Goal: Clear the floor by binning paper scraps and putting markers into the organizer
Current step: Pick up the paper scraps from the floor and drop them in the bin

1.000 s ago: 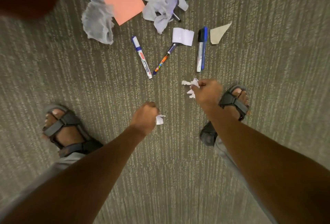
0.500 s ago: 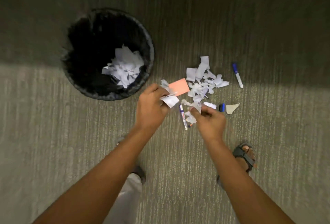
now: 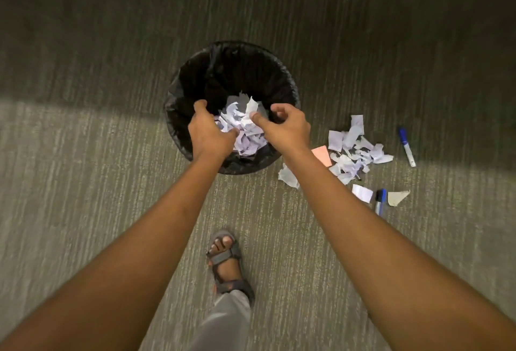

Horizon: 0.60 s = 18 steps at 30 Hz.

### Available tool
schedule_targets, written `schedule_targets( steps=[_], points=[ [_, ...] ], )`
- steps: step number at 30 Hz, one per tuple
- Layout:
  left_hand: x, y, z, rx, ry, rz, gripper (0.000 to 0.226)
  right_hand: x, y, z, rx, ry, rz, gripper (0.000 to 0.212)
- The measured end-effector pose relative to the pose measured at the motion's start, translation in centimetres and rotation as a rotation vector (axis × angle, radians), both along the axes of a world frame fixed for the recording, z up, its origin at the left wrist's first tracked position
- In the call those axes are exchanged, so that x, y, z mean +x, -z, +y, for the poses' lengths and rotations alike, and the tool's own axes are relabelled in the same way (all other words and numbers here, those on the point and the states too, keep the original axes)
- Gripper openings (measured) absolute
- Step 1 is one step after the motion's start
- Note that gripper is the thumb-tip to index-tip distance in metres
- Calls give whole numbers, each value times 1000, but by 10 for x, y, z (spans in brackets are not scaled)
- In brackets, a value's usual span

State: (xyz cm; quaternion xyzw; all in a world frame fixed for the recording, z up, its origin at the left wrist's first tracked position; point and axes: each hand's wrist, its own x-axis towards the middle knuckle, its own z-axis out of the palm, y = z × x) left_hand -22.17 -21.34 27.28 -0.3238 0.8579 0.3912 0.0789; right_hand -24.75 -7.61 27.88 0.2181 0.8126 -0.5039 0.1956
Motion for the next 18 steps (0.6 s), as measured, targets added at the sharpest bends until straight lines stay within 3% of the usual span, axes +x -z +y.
schedule_targets(
  steps=[5, 10, 18],
  points=[
    [21, -3, 15, -46, 97, 130, 46, 38, 15, 47, -124, 320, -30, 22],
    [37, -4, 73, -63, 194, 235, 9, 96, 41, 133, -61, 412, -120, 12],
    [61, 30, 206, 24, 452, 35, 9, 126, 59, 309, 136, 388, -168, 12]
  ],
)
